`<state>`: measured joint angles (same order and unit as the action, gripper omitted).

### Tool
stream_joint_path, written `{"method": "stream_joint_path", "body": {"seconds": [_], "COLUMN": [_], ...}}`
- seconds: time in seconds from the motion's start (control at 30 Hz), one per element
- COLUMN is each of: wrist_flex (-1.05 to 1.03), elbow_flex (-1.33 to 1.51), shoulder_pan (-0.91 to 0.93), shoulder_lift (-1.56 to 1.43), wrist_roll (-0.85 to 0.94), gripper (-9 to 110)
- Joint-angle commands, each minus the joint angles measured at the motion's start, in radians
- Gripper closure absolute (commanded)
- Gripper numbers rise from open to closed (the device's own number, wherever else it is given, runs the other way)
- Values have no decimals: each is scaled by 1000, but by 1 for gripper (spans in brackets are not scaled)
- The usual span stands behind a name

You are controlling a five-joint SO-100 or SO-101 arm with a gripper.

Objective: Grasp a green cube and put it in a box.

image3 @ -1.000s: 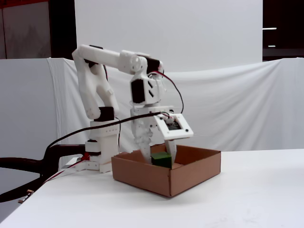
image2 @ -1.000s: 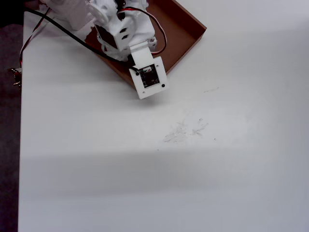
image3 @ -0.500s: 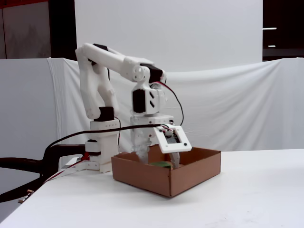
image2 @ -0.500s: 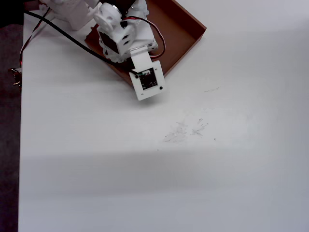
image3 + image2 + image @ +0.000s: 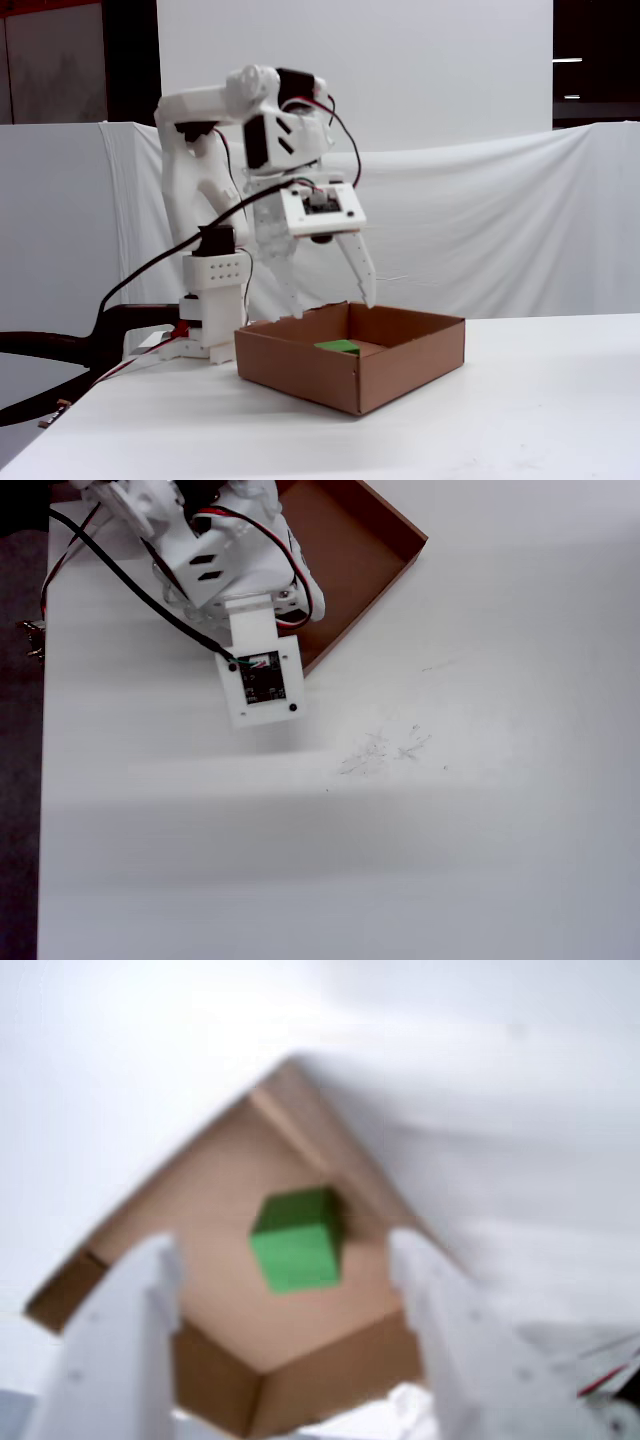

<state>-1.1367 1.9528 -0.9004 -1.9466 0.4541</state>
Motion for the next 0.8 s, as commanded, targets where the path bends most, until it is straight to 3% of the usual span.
{"method": "stream_joint_path", "body": {"seconds": [0.0, 0.37, 0.53, 0.77], "wrist_flex": [-2, 55, 196, 232], "elbow_flex": [-87, -66, 114, 456], "shoulder_pan": [74, 456, 600, 752], "shoulder_lift": [-66, -219, -368, -692], "wrist_roll": [51, 353, 359, 407], "gripper": [75, 82, 86, 88]}}
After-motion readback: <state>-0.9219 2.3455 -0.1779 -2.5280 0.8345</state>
